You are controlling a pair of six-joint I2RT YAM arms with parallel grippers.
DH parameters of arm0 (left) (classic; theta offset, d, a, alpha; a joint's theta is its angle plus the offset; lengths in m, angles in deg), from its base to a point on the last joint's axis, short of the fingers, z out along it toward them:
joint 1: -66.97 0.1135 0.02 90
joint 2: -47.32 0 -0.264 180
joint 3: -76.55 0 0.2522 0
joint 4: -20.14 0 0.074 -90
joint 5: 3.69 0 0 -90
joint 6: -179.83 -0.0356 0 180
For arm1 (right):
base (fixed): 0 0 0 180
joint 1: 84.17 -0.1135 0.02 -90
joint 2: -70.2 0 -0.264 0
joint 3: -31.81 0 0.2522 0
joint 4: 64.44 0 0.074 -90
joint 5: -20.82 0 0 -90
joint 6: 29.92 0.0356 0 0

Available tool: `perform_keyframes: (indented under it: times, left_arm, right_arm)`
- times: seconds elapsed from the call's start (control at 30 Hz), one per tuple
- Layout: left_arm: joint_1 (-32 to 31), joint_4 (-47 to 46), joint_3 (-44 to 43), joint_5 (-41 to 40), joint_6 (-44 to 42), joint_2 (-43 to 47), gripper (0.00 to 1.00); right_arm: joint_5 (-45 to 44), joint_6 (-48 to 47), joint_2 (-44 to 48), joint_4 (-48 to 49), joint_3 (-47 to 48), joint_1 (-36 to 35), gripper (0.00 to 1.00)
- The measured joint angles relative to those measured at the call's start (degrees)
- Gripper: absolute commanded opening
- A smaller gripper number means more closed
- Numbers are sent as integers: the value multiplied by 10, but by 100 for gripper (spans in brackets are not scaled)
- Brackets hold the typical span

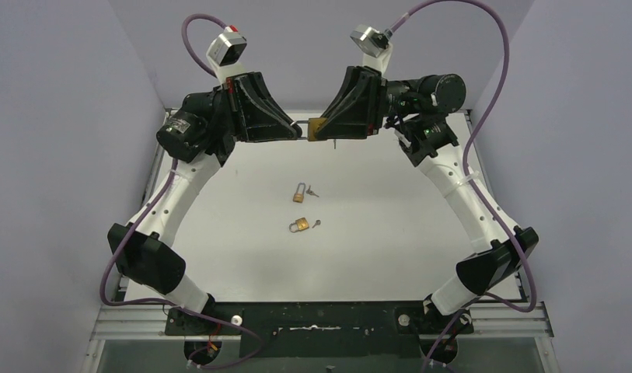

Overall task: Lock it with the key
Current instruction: Lock the lock.

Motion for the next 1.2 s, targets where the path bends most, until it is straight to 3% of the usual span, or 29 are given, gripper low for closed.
perform_keyframes:
  times: [0.53, 1.2]
  left_arm:
    - [0, -12, -3, 6, -6, 5, 0]
    - [-42, -40, 47, -45, -57, 24, 0]
  right_arm:
    - [4, 133, -34, 131, 9, -14, 0]
    - [35, 139, -35, 136, 38, -32, 0]
